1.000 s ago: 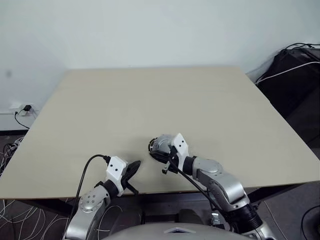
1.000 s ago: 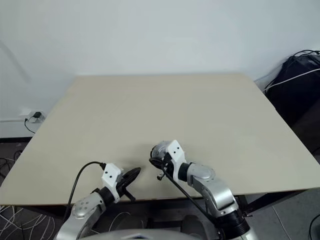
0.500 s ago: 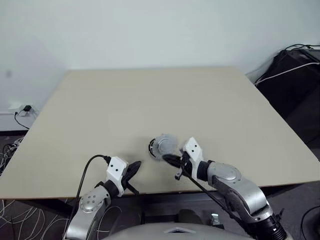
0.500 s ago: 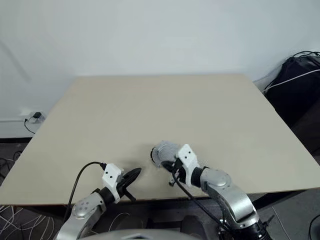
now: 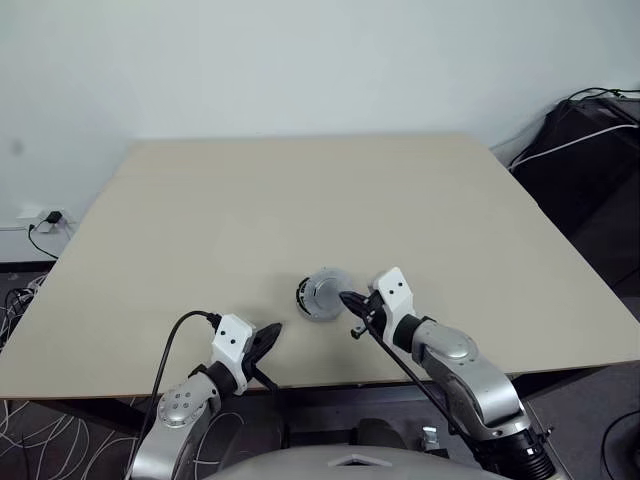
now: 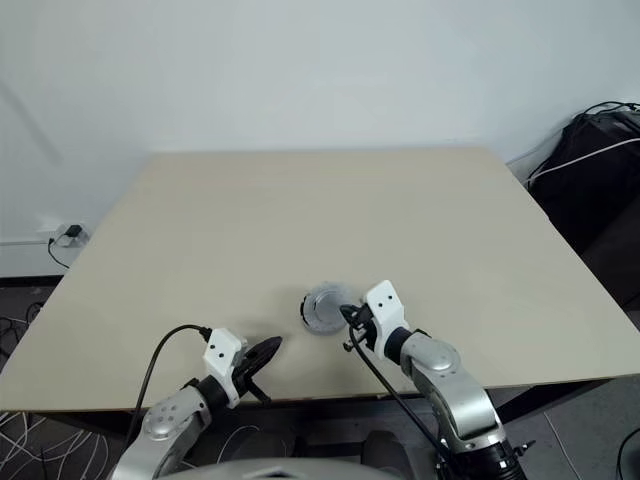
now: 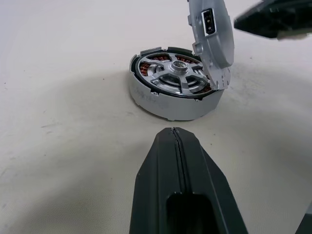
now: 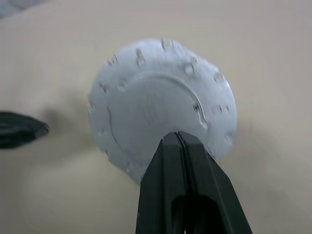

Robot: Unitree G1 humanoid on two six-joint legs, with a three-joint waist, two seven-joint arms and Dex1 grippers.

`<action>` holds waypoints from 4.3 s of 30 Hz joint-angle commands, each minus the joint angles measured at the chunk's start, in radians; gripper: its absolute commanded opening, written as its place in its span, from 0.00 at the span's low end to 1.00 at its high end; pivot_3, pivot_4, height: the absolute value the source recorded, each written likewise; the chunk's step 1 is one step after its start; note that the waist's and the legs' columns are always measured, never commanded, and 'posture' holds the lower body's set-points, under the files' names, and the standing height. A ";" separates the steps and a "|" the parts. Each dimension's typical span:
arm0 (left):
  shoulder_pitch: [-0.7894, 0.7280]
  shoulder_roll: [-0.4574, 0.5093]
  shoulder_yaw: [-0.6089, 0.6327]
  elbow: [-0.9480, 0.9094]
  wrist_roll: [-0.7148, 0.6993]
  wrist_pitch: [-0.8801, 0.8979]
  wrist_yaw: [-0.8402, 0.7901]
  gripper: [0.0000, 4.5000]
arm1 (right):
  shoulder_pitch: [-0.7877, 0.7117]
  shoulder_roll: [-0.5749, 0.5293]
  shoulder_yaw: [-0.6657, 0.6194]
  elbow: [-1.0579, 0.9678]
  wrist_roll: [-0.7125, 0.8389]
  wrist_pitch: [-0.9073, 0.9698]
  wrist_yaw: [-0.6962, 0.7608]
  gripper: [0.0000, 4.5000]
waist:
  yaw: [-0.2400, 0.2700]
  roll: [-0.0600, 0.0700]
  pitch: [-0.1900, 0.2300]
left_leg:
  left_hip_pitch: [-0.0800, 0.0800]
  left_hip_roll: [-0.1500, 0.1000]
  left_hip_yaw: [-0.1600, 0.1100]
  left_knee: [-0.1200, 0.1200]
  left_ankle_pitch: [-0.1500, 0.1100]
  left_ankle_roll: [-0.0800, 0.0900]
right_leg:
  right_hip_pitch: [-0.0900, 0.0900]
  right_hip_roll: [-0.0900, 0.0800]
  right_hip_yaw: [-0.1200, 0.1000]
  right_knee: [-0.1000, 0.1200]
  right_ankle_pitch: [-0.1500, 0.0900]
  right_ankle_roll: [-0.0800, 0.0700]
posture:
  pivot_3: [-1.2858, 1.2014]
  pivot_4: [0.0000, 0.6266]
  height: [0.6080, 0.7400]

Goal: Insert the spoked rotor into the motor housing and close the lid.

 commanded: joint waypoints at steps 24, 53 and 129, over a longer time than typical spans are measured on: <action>-0.010 -0.005 0.004 -0.066 -0.007 0.011 0.015 0.00 | -0.159 0.128 0.061 0.280 -0.072 -0.066 -0.010 0.00 | -0.003 0.003 -0.002 | 0.000 0.000 0.000 0.000 0.000 0.000 | 0.000 0.001 0.000 0.001 0.000 0.000 | 0.52 0.00 1.00; 0.005 0.019 0.005 -0.091 -0.009 0.039 0.004 0.00 | -0.037 0.247 0.152 0.044 -0.294 0.047 -0.270 0.99 | -0.003 0.005 -0.004 | 0.001 0.000 0.000 -0.001 0.000 0.000 | -0.001 0.001 0.001 0.002 0.000 -0.001 | 0.52 0.00 1.00; 0.015 0.017 0.021 -0.129 -0.016 0.075 0.003 0.00 | -0.149 0.326 0.124 0.225 -0.283 0.023 -0.278 0.73 | -0.029 0.007 -0.003 | 0.001 0.000 0.000 -0.005 0.001 -0.001 | -0.004 0.001 0.001 0.002 -0.001 -0.002 | 0.52 0.00 1.00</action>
